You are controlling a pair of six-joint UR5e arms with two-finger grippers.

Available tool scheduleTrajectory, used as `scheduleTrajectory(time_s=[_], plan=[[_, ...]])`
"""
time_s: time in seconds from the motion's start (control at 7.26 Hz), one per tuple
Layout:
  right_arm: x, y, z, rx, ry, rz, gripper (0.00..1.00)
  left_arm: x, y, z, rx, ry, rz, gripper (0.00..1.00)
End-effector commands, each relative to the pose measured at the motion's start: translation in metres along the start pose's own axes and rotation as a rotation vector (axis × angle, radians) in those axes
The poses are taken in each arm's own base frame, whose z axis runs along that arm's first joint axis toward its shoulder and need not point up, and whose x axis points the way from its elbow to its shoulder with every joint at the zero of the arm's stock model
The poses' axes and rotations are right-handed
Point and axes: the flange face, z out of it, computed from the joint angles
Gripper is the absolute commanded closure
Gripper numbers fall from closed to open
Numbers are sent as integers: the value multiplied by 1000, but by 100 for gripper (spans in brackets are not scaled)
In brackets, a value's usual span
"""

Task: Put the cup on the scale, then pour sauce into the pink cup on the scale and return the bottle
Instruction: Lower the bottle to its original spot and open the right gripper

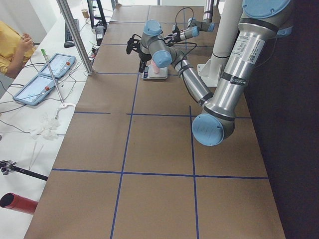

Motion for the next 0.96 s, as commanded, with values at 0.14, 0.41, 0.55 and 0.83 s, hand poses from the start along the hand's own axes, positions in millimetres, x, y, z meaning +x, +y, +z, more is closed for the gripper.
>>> scheduleTrajectory(time_s=[0.14,0.41,0.55,0.83], plan=[[30,-2,-38,-57,-42,-34,0,-4,0,2,-4,-7,-2,38],[72,-11,-48,-153,-22,-71,0,-13,2,8,-14,-20,10,39],[92,-18,-54,-235,-34,-57,0,-24,3,14,-26,-39,63,39],[130,-28,-57,-316,-121,-125,0,-61,2,29,-55,-91,140,39]])
